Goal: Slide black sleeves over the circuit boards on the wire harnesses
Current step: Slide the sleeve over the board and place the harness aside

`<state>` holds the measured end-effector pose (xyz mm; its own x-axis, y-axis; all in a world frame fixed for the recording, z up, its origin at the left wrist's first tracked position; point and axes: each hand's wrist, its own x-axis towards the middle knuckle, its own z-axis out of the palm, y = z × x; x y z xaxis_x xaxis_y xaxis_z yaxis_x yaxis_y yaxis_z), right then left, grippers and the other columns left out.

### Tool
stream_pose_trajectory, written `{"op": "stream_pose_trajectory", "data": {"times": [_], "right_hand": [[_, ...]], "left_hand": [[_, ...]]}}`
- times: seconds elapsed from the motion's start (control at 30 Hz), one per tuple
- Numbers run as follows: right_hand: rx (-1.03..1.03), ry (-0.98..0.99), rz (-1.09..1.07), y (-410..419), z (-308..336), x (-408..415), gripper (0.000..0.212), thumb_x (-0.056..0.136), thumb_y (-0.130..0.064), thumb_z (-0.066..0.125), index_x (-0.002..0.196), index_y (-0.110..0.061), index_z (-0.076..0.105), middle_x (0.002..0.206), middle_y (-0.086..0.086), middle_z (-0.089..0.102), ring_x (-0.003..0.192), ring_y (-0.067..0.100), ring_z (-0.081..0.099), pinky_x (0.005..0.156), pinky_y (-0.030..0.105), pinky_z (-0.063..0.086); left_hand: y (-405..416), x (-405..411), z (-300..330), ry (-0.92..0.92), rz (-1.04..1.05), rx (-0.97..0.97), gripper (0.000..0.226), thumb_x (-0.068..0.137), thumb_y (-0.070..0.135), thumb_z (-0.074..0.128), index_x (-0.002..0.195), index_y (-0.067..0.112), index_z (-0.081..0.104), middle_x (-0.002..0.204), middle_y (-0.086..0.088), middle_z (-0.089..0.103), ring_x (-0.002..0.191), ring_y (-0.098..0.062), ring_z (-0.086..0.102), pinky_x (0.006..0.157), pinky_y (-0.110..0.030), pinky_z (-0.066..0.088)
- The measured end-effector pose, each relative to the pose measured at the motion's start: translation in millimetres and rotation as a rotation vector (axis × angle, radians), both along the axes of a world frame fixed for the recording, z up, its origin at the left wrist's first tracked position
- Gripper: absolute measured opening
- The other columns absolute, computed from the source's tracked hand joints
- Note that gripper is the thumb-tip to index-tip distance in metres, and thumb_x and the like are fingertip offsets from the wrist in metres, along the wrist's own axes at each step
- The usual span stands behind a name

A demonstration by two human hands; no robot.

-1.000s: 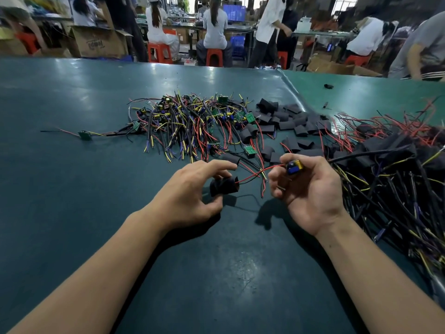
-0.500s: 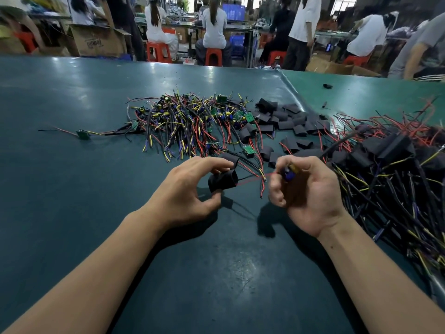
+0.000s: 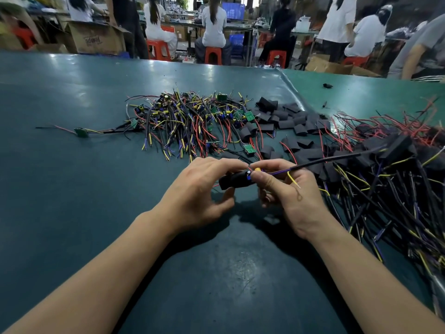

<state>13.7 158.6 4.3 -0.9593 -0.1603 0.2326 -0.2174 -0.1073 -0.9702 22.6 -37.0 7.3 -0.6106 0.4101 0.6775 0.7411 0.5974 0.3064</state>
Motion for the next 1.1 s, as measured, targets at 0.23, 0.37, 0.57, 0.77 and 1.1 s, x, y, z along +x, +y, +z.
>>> {"op": "stream_pose_trajectory", "data": {"times": [0.23,0.37,0.57,0.77,1.1], "right_hand": [[-0.038,-0.115,-0.01,-5,0,1,0.023,0.068,-0.022,0.078,0.088,-0.011,0.074,0.064,0.003,0.066,0.053,0.011,0.059,0.046,0.021,0.05],[0.197,0.008,-0.069,-7,2,5,0.033,0.073,-0.03,0.074,0.104,-0.017,0.075,0.066,-0.004,0.07,0.056,0.007,0.061,0.055,0.022,0.05],[0.295,0.051,0.036,-9,0,7,0.037,0.098,-0.02,0.055,0.135,-0.019,0.057,0.096,-0.019,0.068,0.083,-0.001,0.064,0.069,0.014,0.047],[0.186,0.009,0.126,-16,4,11,0.037,0.092,-0.051,0.042,0.125,-0.049,0.058,0.114,-0.01,0.072,0.086,0.011,0.069,0.058,0.019,0.051],[0.179,0.023,0.163,-18,6,11,0.036,0.102,-0.048,0.034,0.101,-0.057,0.069,0.124,-0.004,0.068,0.109,0.014,0.066,0.085,0.023,0.051]], "left_hand": [[1,-2,-1,0.005,0.0,0.006,0.047,0.071,0.004,0.075,0.117,0.009,0.065,0.101,-0.002,0.069,0.089,-0.025,0.062,0.08,-0.043,0.051],[0,-3,-2,-0.026,0.01,0.07,0.045,0.072,0.005,0.072,0.117,0.008,0.066,0.1,-0.003,0.07,0.09,-0.025,0.065,0.081,-0.044,0.053],[4,-2,1,0.046,-0.016,0.037,0.043,0.072,0.0,0.075,0.114,0.003,0.067,0.098,-0.005,0.069,0.087,-0.028,0.063,0.079,-0.041,0.052],[6,1,3,0.056,-0.001,0.122,0.04,0.073,-0.003,0.076,0.112,0.002,0.068,0.101,0.0,0.068,0.09,-0.024,0.064,0.083,-0.034,0.053],[10,3,4,0.08,0.025,0.14,0.039,0.075,0.0,0.077,0.113,0.002,0.068,0.101,-0.002,0.067,0.089,-0.024,0.063,0.083,-0.031,0.053]]}}
